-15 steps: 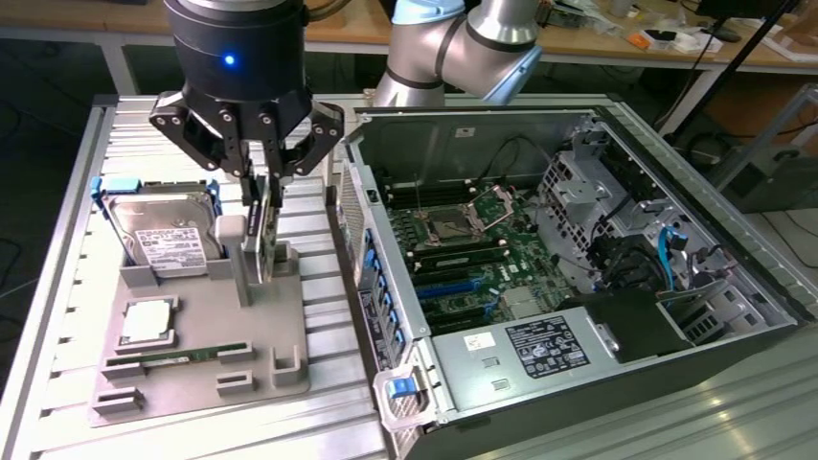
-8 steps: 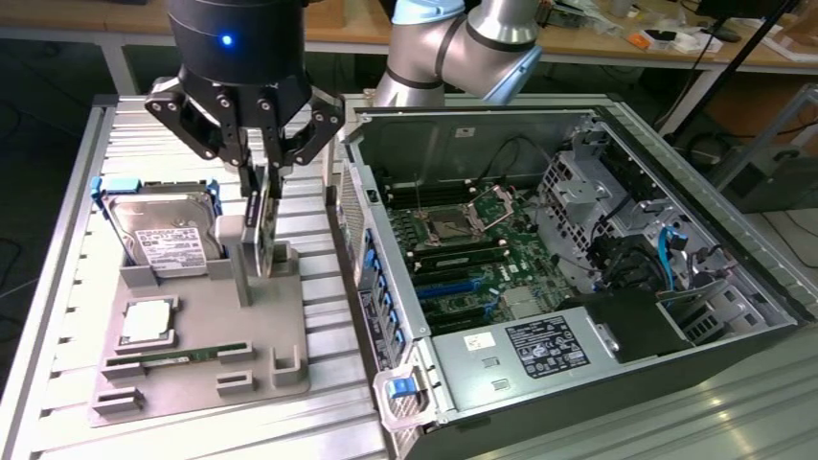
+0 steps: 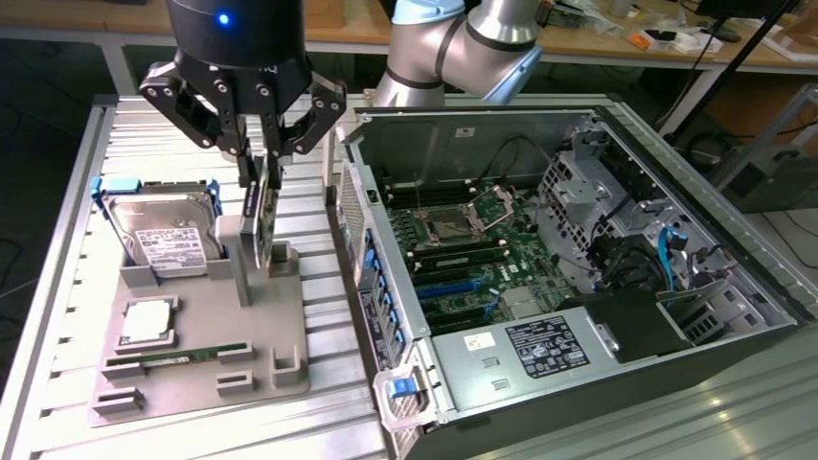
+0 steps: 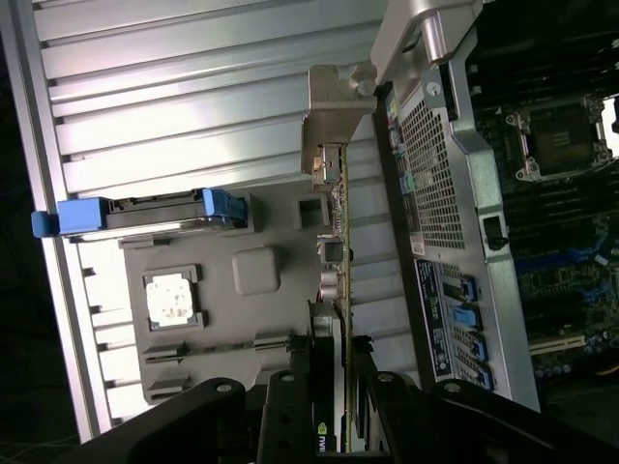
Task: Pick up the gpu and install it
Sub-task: 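Pick up the gpu and move the gpu toward the slot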
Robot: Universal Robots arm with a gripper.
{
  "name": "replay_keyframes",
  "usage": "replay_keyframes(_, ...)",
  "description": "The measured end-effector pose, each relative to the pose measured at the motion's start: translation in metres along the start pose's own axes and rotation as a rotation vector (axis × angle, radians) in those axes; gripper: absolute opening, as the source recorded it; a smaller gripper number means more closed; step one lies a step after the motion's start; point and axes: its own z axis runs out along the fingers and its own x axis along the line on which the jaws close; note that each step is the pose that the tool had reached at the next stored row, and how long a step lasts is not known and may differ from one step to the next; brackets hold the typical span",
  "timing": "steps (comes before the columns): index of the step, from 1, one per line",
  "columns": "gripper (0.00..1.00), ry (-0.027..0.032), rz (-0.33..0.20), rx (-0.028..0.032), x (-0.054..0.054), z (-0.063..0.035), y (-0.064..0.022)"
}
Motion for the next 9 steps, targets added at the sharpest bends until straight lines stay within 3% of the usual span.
replay_keyframes(9, 0.27, 0.0000, 0.000, 0.0002, -0.0002, -0.0099, 0.0006)
